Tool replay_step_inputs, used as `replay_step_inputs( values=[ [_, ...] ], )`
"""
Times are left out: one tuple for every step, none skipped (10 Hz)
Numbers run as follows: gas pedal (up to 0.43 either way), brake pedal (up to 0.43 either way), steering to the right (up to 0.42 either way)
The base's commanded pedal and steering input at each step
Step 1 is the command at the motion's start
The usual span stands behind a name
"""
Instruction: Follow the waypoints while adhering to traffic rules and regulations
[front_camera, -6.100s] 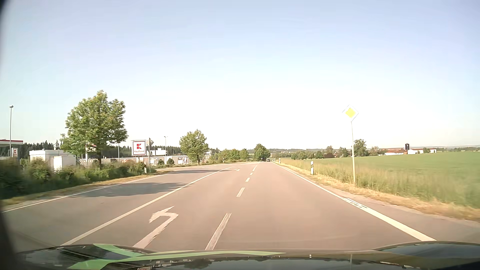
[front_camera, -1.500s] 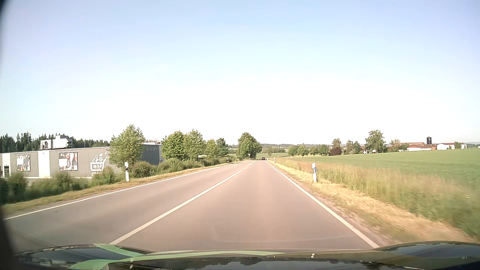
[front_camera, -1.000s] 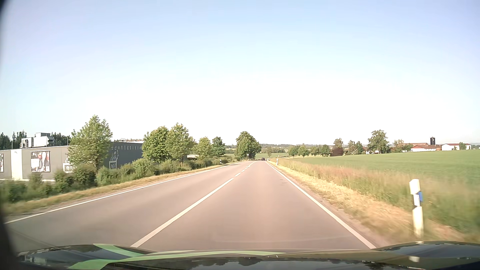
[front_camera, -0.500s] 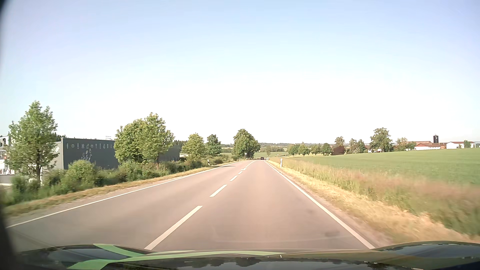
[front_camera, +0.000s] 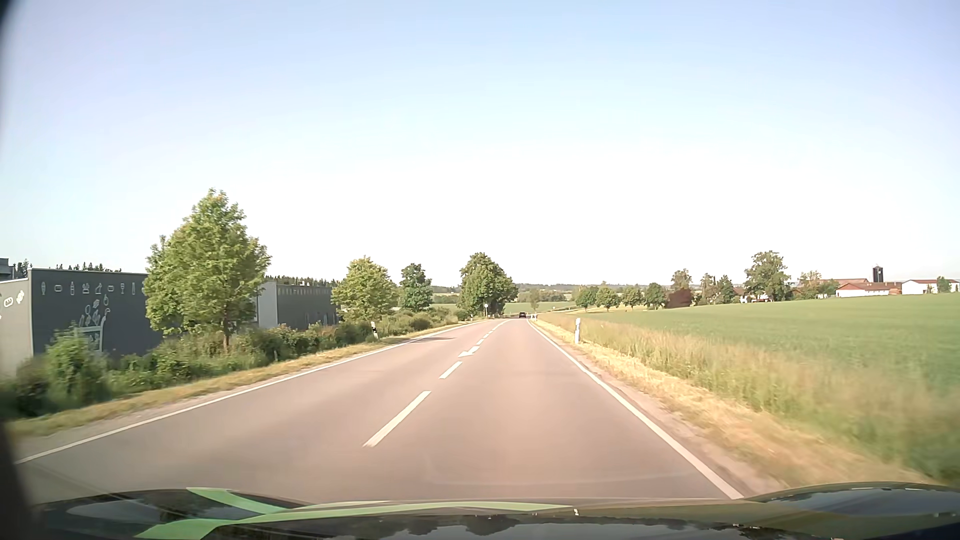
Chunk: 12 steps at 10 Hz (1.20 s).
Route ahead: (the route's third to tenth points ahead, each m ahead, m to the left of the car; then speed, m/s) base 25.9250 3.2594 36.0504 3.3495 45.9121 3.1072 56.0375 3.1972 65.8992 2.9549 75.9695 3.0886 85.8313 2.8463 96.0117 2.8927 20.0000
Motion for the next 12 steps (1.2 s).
replay_step_inputs(
  values=[
    [0.15, 0.0, 0.0],
    [0.15, 0.0, 0.0],
    [0.138, 0.0, 0.0],
    [0.11, 0.0, -0.002],
    [0.067, 0.0, -0.002],
    [0.047, 0.0, -0.002],
    [0.047, 0.0, -0.002],
    [0.047, 0.0, -0.002],
    [0.047, 0.0, -0.002],
    [0.047, 0.0, -0.002],
    [0.047, 0.0, -0.003],
    [0.047, 0.0, -0.003]
  ],
)
